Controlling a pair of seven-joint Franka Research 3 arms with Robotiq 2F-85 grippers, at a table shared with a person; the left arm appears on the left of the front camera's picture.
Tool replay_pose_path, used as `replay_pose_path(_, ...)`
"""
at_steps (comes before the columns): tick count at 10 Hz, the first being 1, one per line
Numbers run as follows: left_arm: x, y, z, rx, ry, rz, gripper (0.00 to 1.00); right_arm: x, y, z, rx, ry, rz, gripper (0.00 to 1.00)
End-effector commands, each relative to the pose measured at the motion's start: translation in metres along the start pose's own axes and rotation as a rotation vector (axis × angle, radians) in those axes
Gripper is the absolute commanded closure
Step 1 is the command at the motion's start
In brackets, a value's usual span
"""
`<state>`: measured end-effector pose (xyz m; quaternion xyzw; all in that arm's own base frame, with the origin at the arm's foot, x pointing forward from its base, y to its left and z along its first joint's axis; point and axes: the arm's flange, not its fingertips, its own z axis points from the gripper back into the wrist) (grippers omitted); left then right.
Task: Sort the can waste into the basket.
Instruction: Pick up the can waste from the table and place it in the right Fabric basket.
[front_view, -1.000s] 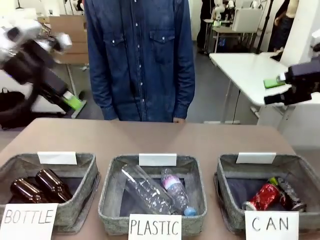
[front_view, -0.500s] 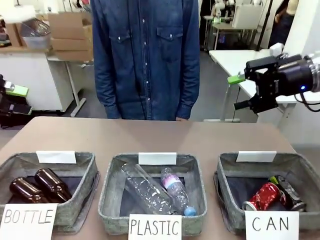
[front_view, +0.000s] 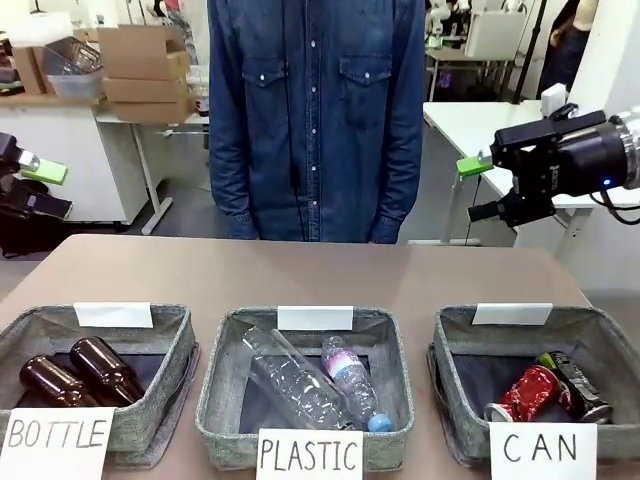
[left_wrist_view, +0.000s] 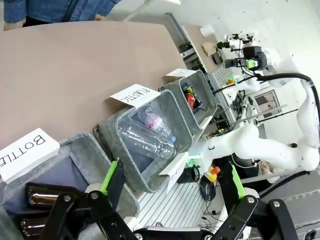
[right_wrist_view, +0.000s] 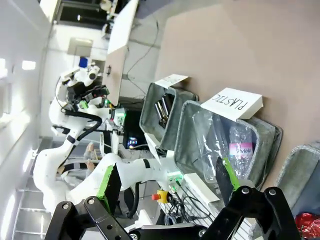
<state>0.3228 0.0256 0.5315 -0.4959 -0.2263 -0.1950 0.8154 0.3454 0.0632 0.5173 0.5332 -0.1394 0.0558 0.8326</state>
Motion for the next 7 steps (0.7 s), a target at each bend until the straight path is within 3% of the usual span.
replay_pose_path(1,0.0001,0.0009,0.0022,-0.017,-0.013,0.006,0.00,-0.0020,-0.0028,-0.0007,0.004,-0.006,0.015,0.00)
replay_pose_path(7,0.0001,0.0009,0.0022,-0.017,-0.013,0.006,0.00,-0.0020,-0.0028,-0.0007,0.004,-0.006,0.015,0.00)
